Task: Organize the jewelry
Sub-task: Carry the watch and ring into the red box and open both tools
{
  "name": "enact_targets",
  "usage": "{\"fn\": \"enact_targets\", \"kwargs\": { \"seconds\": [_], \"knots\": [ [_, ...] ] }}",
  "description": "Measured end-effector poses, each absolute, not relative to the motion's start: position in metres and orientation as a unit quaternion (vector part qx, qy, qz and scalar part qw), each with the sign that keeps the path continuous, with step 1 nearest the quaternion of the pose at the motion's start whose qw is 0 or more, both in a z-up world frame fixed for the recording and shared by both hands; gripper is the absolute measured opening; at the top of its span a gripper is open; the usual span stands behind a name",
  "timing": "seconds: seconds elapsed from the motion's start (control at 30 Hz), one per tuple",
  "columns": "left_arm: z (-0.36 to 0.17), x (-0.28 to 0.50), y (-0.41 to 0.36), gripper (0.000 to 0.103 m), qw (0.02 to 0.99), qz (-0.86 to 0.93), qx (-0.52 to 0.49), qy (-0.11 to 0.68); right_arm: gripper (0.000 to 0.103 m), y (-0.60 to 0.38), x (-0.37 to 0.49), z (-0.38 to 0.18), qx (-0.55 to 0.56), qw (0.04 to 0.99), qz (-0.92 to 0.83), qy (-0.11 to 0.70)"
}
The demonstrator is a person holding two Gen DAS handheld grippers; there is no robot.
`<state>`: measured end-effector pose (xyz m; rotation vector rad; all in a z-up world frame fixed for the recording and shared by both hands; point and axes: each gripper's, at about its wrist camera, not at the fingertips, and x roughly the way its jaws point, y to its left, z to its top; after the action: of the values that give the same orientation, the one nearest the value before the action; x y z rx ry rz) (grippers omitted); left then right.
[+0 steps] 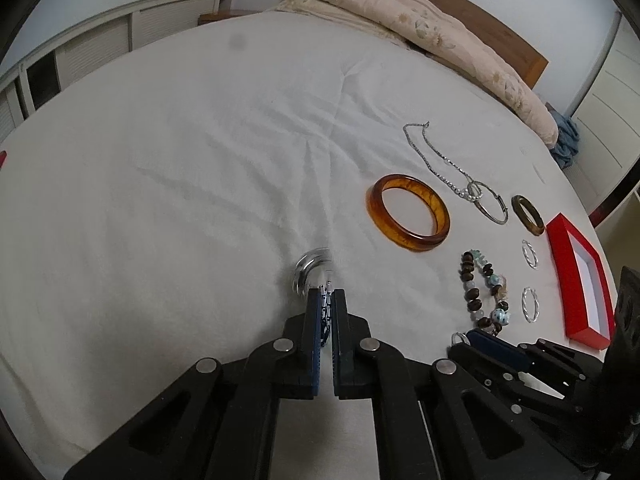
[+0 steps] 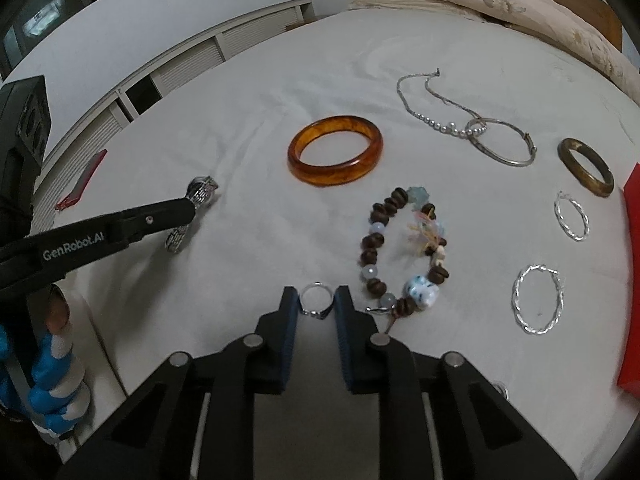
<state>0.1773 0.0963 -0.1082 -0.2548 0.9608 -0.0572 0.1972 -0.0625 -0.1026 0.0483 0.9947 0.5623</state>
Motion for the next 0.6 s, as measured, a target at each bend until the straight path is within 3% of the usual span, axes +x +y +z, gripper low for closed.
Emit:
{"fn": "enact_targets", "kwargs": {
  "seconds": [0.6],
  "knots": [
    [-0.057, 0.152, 0.068, 0.004, 0.899, -0.041, -0.087, 0.428, 0.018, -0.101, 0.158, -0.043, 0.055, 0.868, 0.265, 0.417]
  ]
}}
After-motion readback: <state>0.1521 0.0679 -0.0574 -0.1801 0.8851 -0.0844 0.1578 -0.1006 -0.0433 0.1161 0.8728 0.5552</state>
